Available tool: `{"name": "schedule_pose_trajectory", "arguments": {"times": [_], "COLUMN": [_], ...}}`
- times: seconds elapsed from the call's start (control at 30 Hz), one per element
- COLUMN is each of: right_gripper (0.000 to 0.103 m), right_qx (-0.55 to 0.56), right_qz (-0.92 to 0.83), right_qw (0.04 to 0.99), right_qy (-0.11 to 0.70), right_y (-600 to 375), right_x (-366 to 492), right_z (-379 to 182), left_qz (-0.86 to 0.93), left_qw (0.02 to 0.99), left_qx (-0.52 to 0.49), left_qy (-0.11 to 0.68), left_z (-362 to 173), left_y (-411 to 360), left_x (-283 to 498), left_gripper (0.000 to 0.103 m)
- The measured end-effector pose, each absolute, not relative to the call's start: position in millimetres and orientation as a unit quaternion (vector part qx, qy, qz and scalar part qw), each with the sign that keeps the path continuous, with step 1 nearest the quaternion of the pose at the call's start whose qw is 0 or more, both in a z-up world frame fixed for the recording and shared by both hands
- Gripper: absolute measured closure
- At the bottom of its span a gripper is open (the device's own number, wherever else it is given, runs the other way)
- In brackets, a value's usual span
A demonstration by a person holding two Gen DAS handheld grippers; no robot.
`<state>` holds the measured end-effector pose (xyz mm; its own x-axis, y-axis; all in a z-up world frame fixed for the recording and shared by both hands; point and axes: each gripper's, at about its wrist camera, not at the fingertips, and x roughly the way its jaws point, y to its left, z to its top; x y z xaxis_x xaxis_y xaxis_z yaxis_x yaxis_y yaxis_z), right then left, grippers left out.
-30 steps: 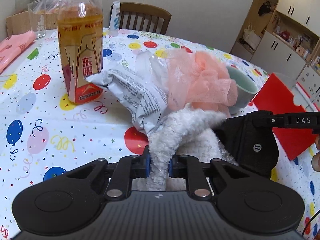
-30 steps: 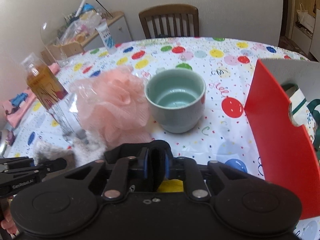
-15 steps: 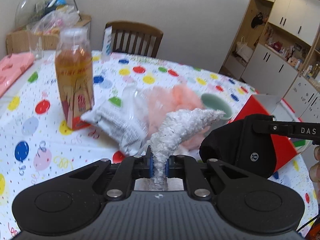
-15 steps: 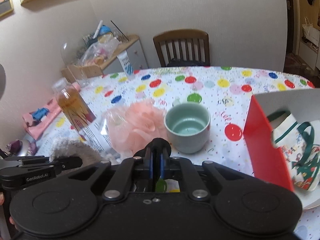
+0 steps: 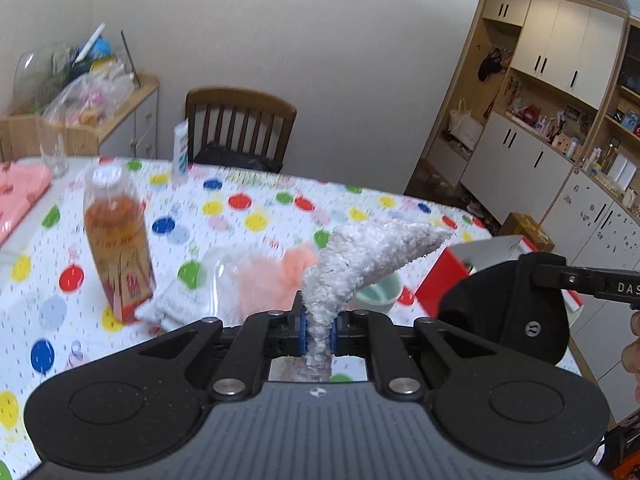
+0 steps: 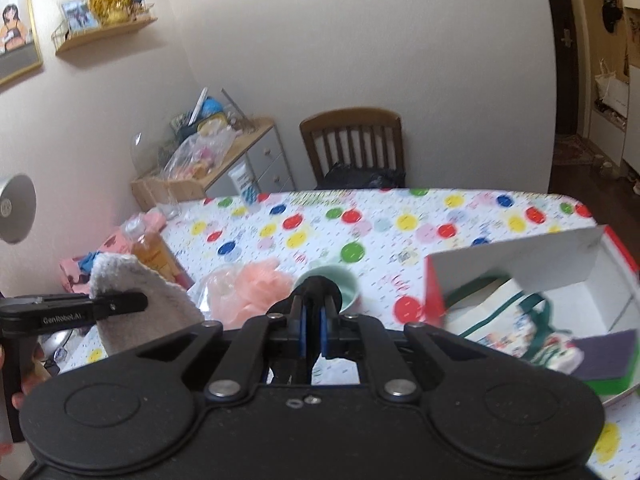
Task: Organize soft objects
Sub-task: 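Carry the towel and black cloth to the red box and release both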
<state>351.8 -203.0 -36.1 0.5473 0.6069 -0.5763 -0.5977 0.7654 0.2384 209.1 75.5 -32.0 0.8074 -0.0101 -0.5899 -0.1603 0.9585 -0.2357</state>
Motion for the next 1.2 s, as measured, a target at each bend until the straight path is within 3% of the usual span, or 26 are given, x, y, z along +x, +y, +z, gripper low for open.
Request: {"name": "schedule_pose_trajectory", "arguments": {"times": [0.6,1.2], "right_gripper": [0.098,0.098], "right_qx": [0.062,0.061], "right_qz": [0.305,0.231], "right_qw": [0.912,0.927], "right_qy": [0.266,0.288], "right_y": [-325,-413], "right_x": [403,482], "right_z": [20,-16], "left_qz": [-0.042,-0.107], "left_qw": [0.957,0.951], "left_qx": [-0.112,-0.058], "left_qy": [0.265,0.286], "left_z": [39,23], "left_y": [-38,-179], "left_x": [279,392], "left_gripper": [0.093,0.093]}}
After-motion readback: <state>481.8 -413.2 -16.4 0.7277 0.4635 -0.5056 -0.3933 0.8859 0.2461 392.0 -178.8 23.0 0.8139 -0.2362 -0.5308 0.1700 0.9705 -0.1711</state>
